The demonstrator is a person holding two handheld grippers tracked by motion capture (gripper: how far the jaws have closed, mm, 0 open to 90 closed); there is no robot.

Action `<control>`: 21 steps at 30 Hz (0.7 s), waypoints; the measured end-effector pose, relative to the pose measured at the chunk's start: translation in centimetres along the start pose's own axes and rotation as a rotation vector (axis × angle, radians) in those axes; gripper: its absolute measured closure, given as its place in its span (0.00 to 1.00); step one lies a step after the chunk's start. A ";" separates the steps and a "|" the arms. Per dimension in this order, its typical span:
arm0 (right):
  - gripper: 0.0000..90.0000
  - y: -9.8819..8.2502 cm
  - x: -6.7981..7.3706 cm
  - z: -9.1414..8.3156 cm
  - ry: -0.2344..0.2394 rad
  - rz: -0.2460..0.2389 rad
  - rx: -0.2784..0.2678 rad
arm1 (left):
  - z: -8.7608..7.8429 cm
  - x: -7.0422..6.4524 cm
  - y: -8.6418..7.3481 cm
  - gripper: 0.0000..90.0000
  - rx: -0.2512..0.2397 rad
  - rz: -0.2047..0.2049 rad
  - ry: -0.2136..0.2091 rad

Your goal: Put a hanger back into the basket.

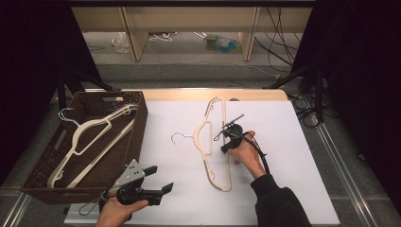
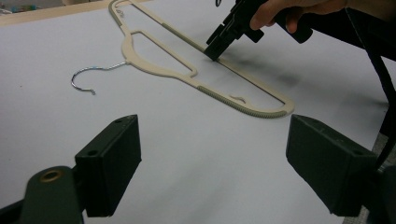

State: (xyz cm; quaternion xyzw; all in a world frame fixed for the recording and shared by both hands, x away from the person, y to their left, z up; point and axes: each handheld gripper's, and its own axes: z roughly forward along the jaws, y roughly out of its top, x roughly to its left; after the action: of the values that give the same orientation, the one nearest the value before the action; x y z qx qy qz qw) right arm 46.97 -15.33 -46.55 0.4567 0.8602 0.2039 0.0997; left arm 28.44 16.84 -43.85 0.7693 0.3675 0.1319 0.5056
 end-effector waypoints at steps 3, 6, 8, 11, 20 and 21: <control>0.65 0.4 0.1 0.0 -0.018 -0.034 0.041 | 0.0 0.0 0.0 0.20 -0.002 -0.002 0.001; 0.74 0.7 0.2 -0.1 -0.008 -0.054 0.073 | 0.0 0.1 0.0 0.20 -0.009 -0.006 0.001; 0.77 0.7 0.0 -0.2 0.007 -0.036 0.082 | -0.1 0.2 0.0 0.20 -0.007 -0.002 0.001; 0.81 0.5 -0.7 -0.3 0.012 -0.040 0.088 | -0.1 0.2 0.0 0.20 -0.011 -0.007 0.001; 0.83 0.2 -1.4 -0.7 0.021 0.011 0.133 | 0.0 0.2 0.0 0.21 -0.003 -0.002 0.002; 0.83 0.2 -1.4 -0.6 0.020 -0.002 0.129 | 0.0 0.1 0.0 0.21 -0.003 -0.002 0.001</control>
State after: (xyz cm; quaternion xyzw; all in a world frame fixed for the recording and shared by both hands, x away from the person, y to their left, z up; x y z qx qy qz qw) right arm 47.73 -16.56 -45.89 0.4593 0.8730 0.1525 0.0613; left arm 28.53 16.92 -43.90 0.7682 0.3683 0.1325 0.5066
